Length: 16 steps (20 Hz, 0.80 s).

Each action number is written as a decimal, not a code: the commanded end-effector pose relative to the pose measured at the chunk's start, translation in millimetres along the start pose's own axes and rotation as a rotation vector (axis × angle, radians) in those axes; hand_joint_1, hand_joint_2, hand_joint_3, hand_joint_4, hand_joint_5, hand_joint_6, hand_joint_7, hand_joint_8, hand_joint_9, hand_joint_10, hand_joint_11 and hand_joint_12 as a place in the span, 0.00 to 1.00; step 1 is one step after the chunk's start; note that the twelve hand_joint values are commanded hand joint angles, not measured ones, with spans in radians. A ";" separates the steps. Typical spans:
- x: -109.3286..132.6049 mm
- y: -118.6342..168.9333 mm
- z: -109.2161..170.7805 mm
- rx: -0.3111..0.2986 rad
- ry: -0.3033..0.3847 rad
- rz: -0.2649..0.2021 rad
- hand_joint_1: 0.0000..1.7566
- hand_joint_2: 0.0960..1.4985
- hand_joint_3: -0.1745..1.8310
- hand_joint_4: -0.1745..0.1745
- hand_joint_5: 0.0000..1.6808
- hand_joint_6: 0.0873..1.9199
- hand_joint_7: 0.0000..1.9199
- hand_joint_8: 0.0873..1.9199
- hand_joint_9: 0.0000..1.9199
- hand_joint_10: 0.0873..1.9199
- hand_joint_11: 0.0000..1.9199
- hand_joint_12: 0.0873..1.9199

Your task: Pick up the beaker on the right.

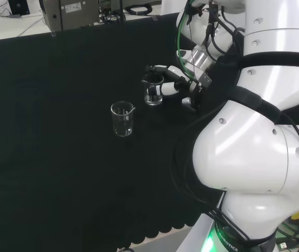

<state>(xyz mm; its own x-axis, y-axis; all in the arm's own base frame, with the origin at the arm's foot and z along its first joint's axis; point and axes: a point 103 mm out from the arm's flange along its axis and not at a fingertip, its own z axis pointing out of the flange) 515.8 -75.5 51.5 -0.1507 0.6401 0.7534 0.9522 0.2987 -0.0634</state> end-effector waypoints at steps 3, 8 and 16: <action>-0.5 1.4 6.8 -0.003 0.021 -0.005 0.53 0.60 0.00 0.58 0.22 0.00 0.14 0.30 0.18 0.24 0.00 0.64; -2.7 1.2 7.2 -0.010 0.025 0.008 0.53 0.60 0.00 0.57 0.23 0.00 0.14 0.30 0.18 0.24 0.00 0.64; -0.5 2.5 4.1 -0.037 0.032 0.013 0.54 0.60 0.00 0.57 0.24 0.00 0.15 0.31 0.21 0.24 0.00 0.65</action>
<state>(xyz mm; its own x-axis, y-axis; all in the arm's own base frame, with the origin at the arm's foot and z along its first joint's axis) 515.6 -71.8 46.4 -0.1293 0.6187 0.7750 0.9627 0.2656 -0.0514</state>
